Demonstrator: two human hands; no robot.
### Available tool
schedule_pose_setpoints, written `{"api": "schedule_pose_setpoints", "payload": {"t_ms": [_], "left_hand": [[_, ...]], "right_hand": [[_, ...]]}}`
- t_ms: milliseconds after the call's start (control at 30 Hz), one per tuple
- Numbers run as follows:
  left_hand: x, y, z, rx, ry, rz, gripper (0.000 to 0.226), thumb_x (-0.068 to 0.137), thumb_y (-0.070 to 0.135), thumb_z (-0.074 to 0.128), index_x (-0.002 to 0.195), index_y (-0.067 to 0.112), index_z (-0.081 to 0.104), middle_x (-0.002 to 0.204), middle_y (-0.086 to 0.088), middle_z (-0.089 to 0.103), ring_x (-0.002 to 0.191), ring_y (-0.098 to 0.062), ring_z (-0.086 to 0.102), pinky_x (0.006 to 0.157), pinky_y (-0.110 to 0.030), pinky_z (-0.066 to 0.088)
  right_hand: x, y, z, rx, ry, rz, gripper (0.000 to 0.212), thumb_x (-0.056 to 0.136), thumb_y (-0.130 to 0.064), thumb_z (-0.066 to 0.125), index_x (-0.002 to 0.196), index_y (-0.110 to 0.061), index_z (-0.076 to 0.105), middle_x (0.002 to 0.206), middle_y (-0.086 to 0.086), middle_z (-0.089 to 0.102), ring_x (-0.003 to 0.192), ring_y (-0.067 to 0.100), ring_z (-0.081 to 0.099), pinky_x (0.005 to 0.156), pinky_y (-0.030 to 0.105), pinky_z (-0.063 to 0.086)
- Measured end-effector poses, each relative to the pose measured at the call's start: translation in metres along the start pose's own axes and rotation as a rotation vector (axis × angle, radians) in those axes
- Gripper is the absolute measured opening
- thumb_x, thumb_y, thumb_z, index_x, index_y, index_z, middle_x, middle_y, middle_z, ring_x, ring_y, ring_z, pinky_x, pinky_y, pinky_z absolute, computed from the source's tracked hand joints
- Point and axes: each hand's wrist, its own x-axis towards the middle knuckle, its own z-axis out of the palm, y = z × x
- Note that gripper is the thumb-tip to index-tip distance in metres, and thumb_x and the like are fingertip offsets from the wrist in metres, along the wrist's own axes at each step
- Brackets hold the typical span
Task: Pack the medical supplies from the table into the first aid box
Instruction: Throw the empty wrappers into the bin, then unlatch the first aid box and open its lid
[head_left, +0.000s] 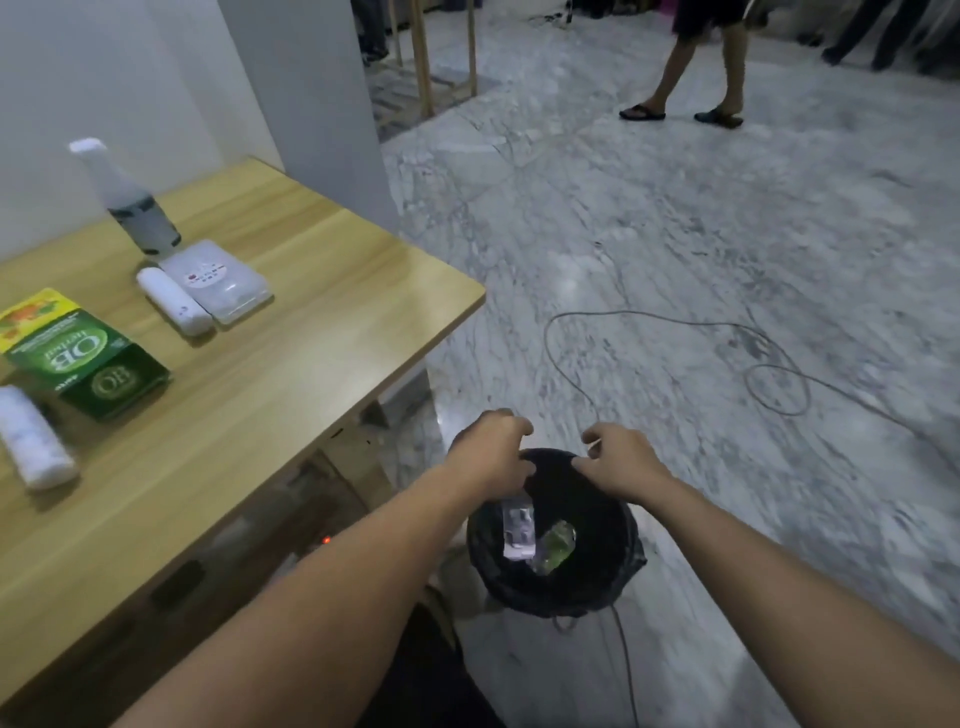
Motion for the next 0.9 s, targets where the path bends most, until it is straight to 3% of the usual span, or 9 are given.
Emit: {"api": "schedule_pose_setpoints", "payload": {"t_ms": [167, 467, 567, 900], "left_hand": [[-0.013, 0.019, -0.064, 0.026, -0.048, 0.043, 0.053, 0.083, 0.033, 0.068, 0.130, 0.013, 0.054, 0.131, -0.007, 0.059, 0.117, -0.025, 0.057, 0.097, -0.037, 0.048], [-0.088, 0.023, -0.195, -0.044, 0.088, 0.022, 0.058, 0.075, 0.042, 0.075, 0.125, 0.016, 0.060, 0.120, -0.001, 0.066, 0.107, -0.020, 0.062, 0.090, -0.034, 0.051], [-0.121, -0.002, -0.224, -0.013, 0.161, -0.052, 0.060, 0.074, 0.043, 0.076, 0.124, 0.017, 0.060, 0.122, 0.000, 0.065, 0.106, -0.021, 0.061, 0.091, -0.035, 0.051], [-0.241, -0.105, -0.287, 0.050, 0.390, -0.293, 0.054, 0.075, 0.037, 0.076, 0.123, 0.015, 0.061, 0.124, -0.003, 0.065, 0.109, -0.023, 0.060, 0.091, -0.032, 0.048]], "right_hand": [[-0.007, -0.053, -0.049, 0.023, 0.012, -0.194, 0.033, 0.081, -0.028, 0.072, 0.110, -0.016, 0.064, 0.096, 0.000, 0.068, 0.089, 0.017, 0.063, 0.081, 0.029, 0.048], [-0.058, -0.180, -0.136, -0.118, 0.016, -0.502, 0.036, 0.079, -0.019, 0.077, 0.112, -0.009, 0.066, 0.100, 0.006, 0.073, 0.081, 0.015, 0.063, 0.066, 0.025, 0.046], [-0.079, -0.221, -0.140, -0.156, -0.004, -0.582, 0.038, 0.081, -0.018, 0.076, 0.115, -0.009, 0.064, 0.104, 0.006, 0.071, 0.081, 0.015, 0.064, 0.059, 0.021, 0.047], [-0.143, -0.360, -0.084, -0.209, -0.016, -0.883, 0.034, 0.081, -0.019, 0.076, 0.112, -0.011, 0.067, 0.104, 0.005, 0.071, 0.089, 0.017, 0.066, 0.077, 0.029, 0.055]]}}
